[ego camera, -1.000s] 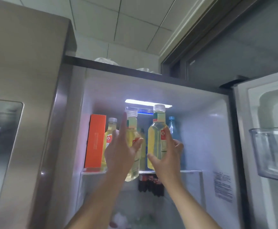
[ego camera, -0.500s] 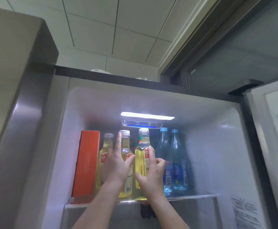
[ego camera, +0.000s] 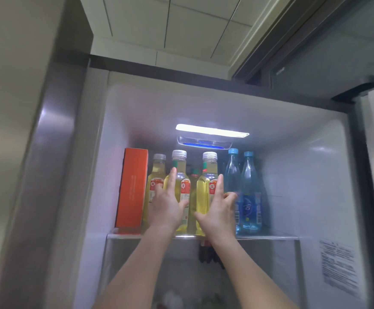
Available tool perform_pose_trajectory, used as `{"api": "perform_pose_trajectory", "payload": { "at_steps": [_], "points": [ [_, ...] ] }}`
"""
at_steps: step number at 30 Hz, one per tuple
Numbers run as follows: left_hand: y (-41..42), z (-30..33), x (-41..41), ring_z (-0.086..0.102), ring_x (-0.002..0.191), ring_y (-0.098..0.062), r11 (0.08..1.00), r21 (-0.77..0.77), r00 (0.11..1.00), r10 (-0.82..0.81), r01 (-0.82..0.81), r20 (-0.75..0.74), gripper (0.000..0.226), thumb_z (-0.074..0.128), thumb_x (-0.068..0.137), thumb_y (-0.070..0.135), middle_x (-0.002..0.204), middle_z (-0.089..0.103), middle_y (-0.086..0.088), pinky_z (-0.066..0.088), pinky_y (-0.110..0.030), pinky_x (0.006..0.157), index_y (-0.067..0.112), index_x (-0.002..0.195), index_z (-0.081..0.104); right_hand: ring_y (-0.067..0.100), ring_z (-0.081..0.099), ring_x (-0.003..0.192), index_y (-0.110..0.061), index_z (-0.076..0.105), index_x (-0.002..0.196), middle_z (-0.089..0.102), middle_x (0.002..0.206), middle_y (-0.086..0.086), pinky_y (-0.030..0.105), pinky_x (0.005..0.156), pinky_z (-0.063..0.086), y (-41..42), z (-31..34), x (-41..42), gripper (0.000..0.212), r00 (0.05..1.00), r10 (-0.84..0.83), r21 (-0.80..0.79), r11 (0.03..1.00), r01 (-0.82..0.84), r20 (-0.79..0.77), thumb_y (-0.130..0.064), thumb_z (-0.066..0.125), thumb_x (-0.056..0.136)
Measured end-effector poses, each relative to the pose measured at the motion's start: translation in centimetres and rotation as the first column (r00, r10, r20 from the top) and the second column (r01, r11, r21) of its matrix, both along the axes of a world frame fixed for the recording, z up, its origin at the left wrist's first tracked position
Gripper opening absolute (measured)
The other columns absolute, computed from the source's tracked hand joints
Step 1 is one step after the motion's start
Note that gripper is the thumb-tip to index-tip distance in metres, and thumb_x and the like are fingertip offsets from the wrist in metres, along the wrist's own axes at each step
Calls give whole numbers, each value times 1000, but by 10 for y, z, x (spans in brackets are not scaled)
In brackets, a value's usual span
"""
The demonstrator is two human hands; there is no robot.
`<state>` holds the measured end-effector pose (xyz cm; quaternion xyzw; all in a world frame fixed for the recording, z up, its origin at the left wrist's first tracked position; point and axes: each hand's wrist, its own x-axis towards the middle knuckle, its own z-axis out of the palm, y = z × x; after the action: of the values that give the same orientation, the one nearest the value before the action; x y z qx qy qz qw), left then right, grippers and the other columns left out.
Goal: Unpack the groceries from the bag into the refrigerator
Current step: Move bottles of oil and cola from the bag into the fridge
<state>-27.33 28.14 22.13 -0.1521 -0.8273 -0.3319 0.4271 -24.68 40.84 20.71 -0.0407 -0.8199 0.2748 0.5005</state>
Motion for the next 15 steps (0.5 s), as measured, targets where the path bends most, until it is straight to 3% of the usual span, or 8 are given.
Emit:
{"api": "perform_pose_trajectory", "payload": {
  "at_steps": [3, 6, 8, 13, 15],
  "points": [
    [-2, -11, 7, 57, 105, -21, 998, -47, 999, 33, -34, -20, 99, 66, 86, 36, 132, 39, -7, 49, -33, 75, 46, 146, -12, 26, 57, 103, -33, -19, 147, 24, 131, 9, 35, 77, 49, 0, -1, 15, 125, 995, -94, 94, 992, 90, 35, -41, 79, 71],
    [-3, -14, 10, 57, 108, -22, 995, -88, 999, 43, -43, 7, 110, 73, 82, 31, 139, 34, -9, 51, -37, 79, 46, 144, -17, 29, 54, 116, -35, -21, 146, -1, 155, 9, 37, 82, 50, 5, 1, 27, 125, 990, -107, 173, 981, 89, 95, -44, 79, 72],
    [-5, -12, 9, 55, 113, -23, 993, -113, 998, 24, -18, 54, 117, 76, 79, 27, 144, 29, -11, 51, -36, 83, 47, 143, -21, 29, 53, 119, -38, -19, 146, -16, 157, 4, 36, 86, 50, 11, 4, 34, 124, 986, -54, 217, 976, 19, 160, -35, 80, 72],
    [3, -4, 2, 56, 103, -19, 991, -132, 991, -19, 36, 130, 118, 75, 79, 13, 140, 31, -11, 50, -28, 75, 50, 142, -19, 27, 58, 111, -42, -7, 147, -3, 159, 9, 33, 78, 51, 10, 15, 23, 112, 978, 4, 235, 970, -54, 208, 4, 67, 77],
    [12, -2, -8, 58, 101, -22, 991, -130, 993, -1, 17, 121, 118, 70, 79, 0, 141, 30, -13, 55, -36, 81, 53, 140, -16, 28, 58, 108, -43, -6, 147, 3, 158, 12, 34, 74, 51, 4, 18, 11, 109, 978, -13, 232, 972, -37, 209, 9, 60, 78]
  ]
}}
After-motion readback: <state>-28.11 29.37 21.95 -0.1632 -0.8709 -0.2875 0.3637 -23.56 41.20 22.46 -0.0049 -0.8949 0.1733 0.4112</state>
